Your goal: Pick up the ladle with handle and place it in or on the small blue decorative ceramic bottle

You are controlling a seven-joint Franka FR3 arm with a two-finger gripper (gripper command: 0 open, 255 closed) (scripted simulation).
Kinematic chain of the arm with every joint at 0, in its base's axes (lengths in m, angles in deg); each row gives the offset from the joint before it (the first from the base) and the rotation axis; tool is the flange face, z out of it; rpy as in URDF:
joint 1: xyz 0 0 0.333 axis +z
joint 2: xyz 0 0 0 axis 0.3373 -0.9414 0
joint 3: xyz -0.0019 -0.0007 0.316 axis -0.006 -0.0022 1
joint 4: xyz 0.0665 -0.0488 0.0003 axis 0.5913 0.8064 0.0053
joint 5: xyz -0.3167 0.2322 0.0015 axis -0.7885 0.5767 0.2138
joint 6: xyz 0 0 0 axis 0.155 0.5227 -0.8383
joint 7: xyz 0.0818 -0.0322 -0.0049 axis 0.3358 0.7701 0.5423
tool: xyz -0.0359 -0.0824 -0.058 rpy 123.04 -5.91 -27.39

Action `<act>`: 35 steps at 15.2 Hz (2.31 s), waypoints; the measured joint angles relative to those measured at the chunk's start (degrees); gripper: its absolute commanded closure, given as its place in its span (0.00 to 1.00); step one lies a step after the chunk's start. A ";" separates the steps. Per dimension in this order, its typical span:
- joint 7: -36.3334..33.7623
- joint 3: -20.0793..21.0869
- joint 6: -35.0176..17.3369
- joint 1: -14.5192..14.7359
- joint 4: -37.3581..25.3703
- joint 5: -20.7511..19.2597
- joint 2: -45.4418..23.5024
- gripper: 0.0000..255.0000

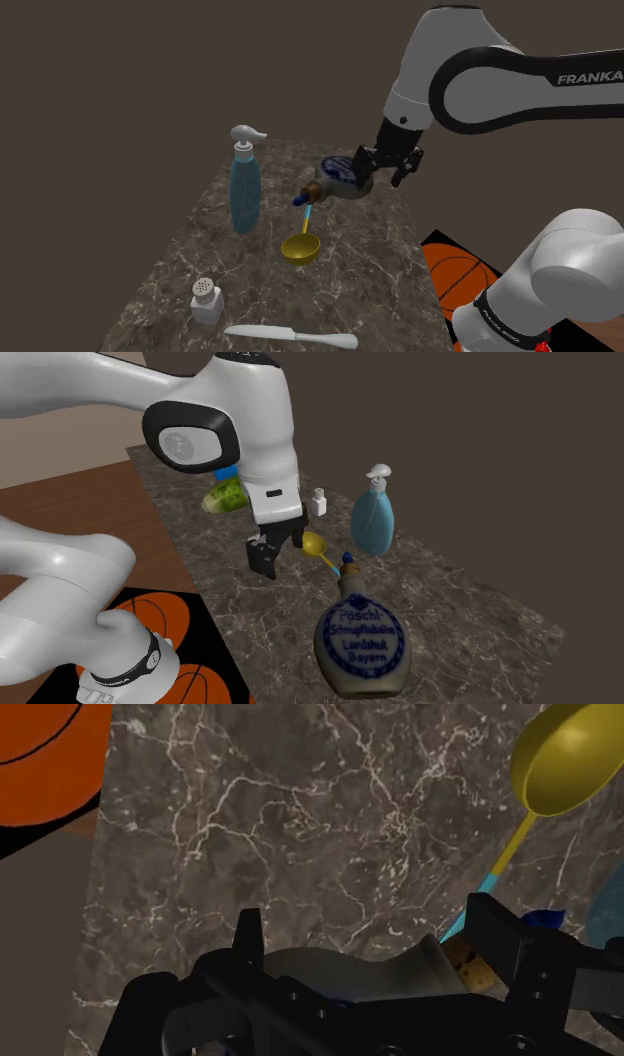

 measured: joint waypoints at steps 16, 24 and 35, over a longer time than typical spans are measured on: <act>-27.83 15.13 -26.02 -3.01 -4.94 6.56 -27.40 0.00; -29.25 16.36 -31.12 -3.32 -4.00 4.94 -31.67 0.00; -29.32 16.30 -30.99 -3.38 -3.92 4.83 -31.58 1.00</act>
